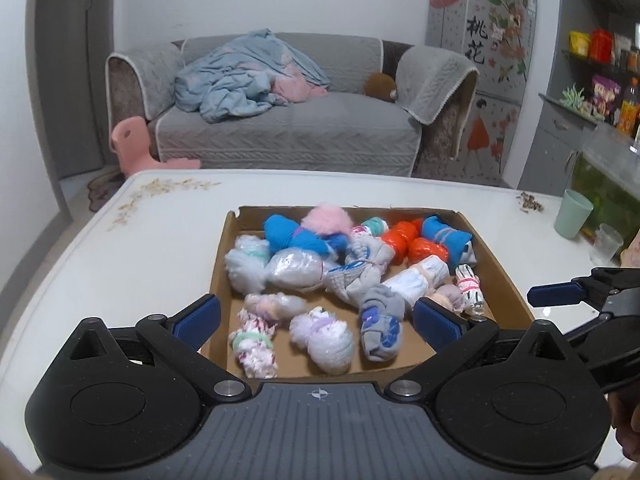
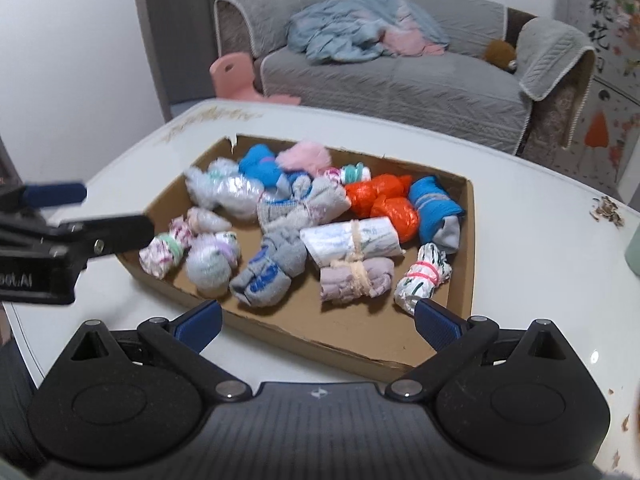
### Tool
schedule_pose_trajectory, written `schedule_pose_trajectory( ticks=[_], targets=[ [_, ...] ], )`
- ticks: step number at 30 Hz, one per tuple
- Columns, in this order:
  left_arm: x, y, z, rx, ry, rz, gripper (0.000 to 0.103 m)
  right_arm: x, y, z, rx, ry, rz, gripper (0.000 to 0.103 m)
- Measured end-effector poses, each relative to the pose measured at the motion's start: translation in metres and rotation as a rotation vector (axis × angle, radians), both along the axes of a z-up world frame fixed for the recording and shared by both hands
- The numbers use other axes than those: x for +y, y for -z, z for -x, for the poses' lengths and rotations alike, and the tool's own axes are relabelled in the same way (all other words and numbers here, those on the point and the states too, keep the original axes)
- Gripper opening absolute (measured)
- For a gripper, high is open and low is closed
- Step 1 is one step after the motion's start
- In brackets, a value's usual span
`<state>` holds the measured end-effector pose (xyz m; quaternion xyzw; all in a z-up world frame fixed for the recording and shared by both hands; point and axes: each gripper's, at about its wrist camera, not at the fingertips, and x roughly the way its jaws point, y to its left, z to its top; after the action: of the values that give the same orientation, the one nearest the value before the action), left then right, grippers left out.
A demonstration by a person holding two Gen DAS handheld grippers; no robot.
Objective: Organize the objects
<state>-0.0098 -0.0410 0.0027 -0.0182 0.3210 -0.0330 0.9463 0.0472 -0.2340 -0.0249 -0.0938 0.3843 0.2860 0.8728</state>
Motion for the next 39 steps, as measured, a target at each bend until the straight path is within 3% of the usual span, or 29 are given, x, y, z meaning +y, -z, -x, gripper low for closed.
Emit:
schedule_pose_trajectory(
  ticks=[5,11,19,39],
  targets=[
    [0.016,0.005,0.010,-0.015,-0.046,0.025,0.103,0.005,-0.008,0.011,-0.039,0.020,-0.030,0.102],
    [0.022,0.009,0.017,-0.023,-0.045,0.018,0.103,0.015,-0.007,0.020,-0.081,0.019,0.003,0.102],
    [0.021,0.006,0.018,-0.042,-0.038,-0.024,0.103,0.012,-0.003,0.019,-0.069,0.037,-0.011,0.102],
    [0.034,0.013,0.005,-0.025,-0.042,-0.016,0.103,0.013,0.004,0.011,-0.058,0.033,-0.027,0.102]
  ],
)
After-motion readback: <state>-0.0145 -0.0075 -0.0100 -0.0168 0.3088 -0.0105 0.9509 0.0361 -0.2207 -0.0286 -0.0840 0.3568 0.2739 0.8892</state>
